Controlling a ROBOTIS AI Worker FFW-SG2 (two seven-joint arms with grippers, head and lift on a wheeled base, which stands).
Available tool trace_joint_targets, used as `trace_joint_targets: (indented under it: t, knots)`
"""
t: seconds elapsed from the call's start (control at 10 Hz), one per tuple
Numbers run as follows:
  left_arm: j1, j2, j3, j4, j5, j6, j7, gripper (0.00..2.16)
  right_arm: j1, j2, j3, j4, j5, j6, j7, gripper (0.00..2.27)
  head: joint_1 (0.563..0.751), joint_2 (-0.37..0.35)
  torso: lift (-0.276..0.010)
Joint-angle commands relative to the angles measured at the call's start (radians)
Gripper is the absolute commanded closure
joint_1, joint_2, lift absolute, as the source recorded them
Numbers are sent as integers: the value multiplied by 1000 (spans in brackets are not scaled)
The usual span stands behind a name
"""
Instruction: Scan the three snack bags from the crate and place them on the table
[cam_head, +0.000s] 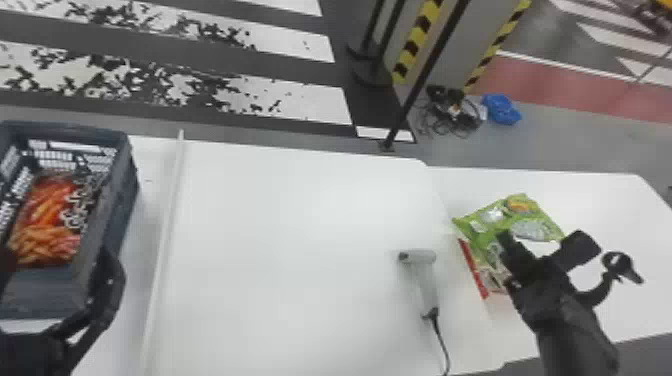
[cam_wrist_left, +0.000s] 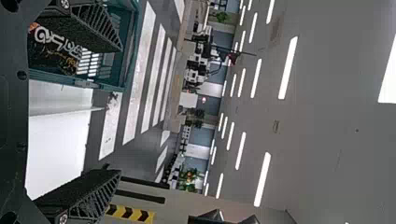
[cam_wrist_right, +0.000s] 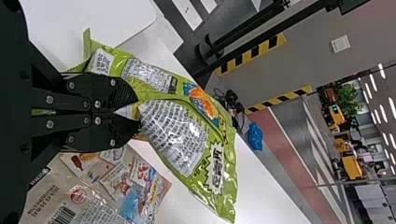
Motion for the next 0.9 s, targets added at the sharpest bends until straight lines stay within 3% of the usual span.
trace_joint_targets:
  t: [0.0,0.1,0.2,0.4,0.8]
  knots:
    - [0,0,-6,-10,-2,0,0,66,-7,1,41,37,7,-72,-42,1399,695,-350,-37]
    - [0,0,-6,-14,-5,0,0,66,-7,-1,64,40,14,-60,-91,387,695,-350,-37]
    - [0,-2,-6,-14,-5,0,0,66,-1,-1,70,37,14,-14,-115,-2,695,-350,-37]
    - [0,0,-9,-20,-6,0,0,66,43,6,68,-14,-4,32,-155,43,695,-350,-37]
    - [-3,2,-24,-27,-11,3,0,66,161,56,50,-261,-6,173,-218,43,695,-350,-37]
